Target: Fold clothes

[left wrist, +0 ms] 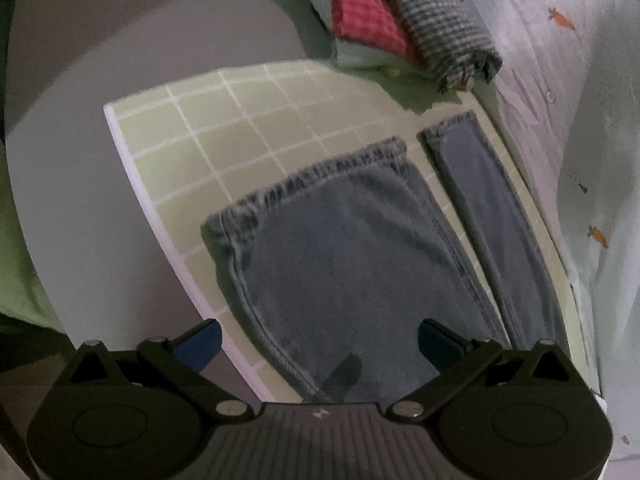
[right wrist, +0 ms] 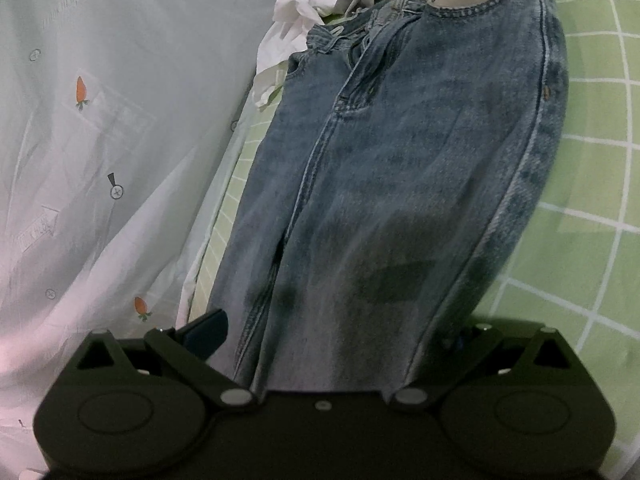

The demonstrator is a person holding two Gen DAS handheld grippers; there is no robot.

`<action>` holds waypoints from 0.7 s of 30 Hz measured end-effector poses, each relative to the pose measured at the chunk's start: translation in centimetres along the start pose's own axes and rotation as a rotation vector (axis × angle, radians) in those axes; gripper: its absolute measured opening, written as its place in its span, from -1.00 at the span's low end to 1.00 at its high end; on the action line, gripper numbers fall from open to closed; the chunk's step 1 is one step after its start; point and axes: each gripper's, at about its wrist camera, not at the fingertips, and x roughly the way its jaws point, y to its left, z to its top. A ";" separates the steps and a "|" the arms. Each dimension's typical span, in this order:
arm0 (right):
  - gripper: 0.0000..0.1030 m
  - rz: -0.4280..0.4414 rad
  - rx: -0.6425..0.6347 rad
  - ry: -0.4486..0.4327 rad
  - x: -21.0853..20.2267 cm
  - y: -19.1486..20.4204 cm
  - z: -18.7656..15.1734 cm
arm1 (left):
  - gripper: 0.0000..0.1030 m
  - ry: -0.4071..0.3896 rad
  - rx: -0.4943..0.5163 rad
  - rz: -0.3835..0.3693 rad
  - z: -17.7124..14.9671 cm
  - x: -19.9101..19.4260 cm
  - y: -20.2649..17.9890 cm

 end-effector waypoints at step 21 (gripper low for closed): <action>1.00 -0.001 0.033 -0.018 -0.1 -0.3 -0.3 | 0.99 -0.027 0.012 0.060 1.5 1.8 0.4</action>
